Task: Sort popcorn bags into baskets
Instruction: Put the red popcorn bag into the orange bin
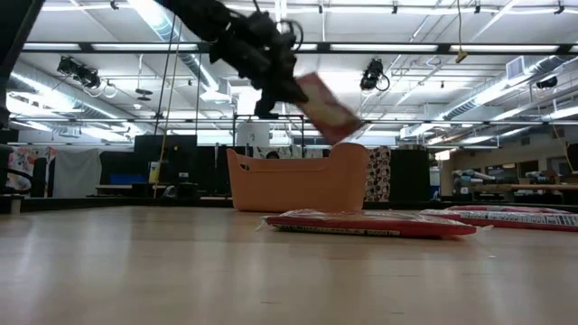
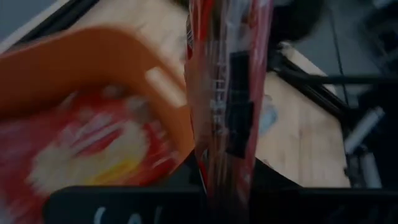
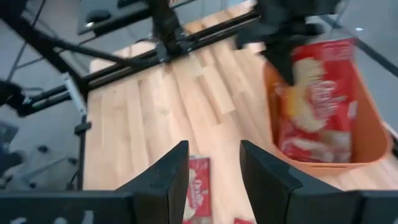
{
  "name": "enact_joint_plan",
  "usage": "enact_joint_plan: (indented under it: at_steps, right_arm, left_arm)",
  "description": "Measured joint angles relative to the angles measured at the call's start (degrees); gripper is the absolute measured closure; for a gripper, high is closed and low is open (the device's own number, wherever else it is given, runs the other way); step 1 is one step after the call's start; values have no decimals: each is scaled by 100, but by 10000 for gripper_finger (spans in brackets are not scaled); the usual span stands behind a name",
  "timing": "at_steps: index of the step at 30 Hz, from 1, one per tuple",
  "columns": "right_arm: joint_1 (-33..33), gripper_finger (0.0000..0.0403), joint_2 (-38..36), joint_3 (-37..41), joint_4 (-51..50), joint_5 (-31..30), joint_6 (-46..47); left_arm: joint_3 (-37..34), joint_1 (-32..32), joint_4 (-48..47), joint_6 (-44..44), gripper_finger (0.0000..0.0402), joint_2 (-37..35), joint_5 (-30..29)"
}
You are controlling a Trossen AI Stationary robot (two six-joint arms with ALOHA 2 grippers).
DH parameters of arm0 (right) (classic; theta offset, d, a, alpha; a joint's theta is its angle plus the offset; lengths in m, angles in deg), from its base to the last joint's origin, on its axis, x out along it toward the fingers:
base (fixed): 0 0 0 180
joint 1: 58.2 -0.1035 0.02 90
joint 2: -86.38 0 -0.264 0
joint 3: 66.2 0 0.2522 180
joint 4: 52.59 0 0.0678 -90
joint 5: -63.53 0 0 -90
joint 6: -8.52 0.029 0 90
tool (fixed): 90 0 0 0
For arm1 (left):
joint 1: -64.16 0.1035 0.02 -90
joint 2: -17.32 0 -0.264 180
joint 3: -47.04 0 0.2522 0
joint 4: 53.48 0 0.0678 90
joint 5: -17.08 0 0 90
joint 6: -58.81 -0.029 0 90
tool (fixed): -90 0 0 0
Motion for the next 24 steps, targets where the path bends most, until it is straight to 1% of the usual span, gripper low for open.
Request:
enact_joint_plan:
  at_steps: [3, 7, 11, 13, 16, 20, 22, 24]
  right_arm:
    - [-222, 256, 55, 0, 21, 11, 2]
    - [-497, 257, 146, 17, 65, -56, 2]
    - [-698, 257, 212, 112, 94, -241, 53]
    - [-790, 257, 257, 146, 74, -294, 140]
    - [-923, 257, 308, 207, 22, -308, 199]
    - [-1037, 257, 349, 311, 45, -311, 203]
    - [-1037, 257, 376, 380, 53, -308, 260]
    - [-1036, 257, 380, 476, 43, -308, 365]
  left_arm:
    - [0, 236, -182, 305, 375, 211, -56]
    - [1, 378, -201, 901, 374, 530, -263]
    - [2, 383, -214, 1967, 366, 851, -1016]
    - [0, 367, -172, 2177, 348, 928, -1130]
    - [2, 341, -133, 2155, 306, 915, -1192]
    - [2, 357, -217, 1983, 245, 775, -1290]
    - [2, 374, -398, 1784, 221, 630, -1390]
    - [2, 373, -723, 1468, 206, 469, -1714]
